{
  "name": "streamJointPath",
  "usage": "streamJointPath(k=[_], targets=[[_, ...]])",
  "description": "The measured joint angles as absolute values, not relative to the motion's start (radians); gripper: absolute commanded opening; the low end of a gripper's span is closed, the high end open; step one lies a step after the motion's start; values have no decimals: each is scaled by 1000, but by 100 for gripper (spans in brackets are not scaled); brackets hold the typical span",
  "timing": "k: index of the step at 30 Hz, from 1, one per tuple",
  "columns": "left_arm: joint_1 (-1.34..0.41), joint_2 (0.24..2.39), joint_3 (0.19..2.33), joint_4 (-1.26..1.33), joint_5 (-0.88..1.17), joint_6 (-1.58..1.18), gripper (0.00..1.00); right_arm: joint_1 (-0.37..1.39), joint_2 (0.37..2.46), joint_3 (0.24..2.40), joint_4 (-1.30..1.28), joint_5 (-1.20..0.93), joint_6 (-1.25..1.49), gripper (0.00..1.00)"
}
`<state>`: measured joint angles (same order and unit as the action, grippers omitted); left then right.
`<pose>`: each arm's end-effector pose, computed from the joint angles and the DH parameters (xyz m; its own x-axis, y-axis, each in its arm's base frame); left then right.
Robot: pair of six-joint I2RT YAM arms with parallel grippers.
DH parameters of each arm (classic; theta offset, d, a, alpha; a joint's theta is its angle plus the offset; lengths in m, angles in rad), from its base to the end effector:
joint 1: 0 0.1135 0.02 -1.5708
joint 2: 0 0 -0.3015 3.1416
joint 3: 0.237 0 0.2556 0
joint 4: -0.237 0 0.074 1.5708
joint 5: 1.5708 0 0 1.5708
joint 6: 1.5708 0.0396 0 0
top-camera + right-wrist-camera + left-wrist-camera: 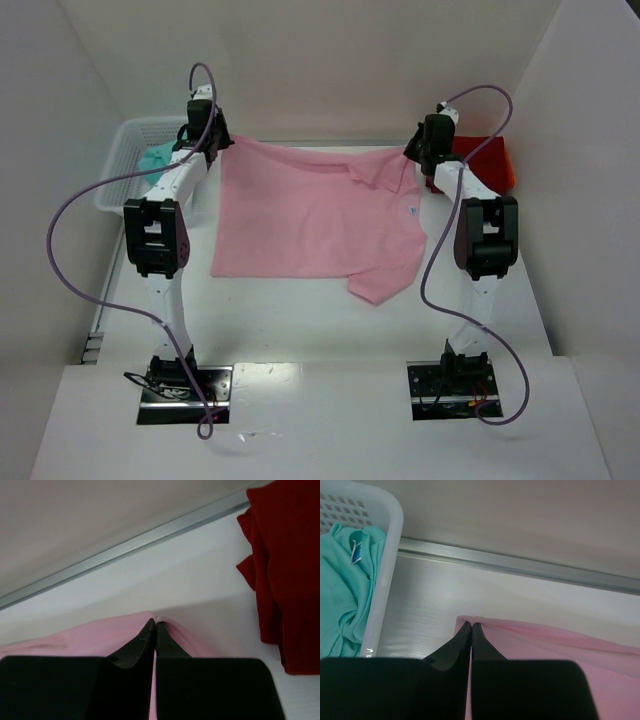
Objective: Fold and stack the t-shirts
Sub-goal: Flatten out the tshirt
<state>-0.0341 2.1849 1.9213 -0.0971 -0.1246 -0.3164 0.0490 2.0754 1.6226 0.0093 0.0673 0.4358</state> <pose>0.5551 -0.0140 0.3131 -0.3096 -0.2984 -0.9029 -0.1880 0.9500 -0.2494 0.5175 0.0227 0.2740 -0.3835 0.4029 -0.8310 0.1916 0.9150 0.3551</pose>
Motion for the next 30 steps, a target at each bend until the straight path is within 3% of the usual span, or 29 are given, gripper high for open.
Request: streamJointPath(k=[22, 30], targets=[[0, 2335, 1972, -105, -81, -317, 0, 35, 2431, 2133, -93, 40, 424, 1], [0, 2425, 2067, -133, -65, -317, 0, 35, 2464, 2180, -136, 21, 422, 1]])
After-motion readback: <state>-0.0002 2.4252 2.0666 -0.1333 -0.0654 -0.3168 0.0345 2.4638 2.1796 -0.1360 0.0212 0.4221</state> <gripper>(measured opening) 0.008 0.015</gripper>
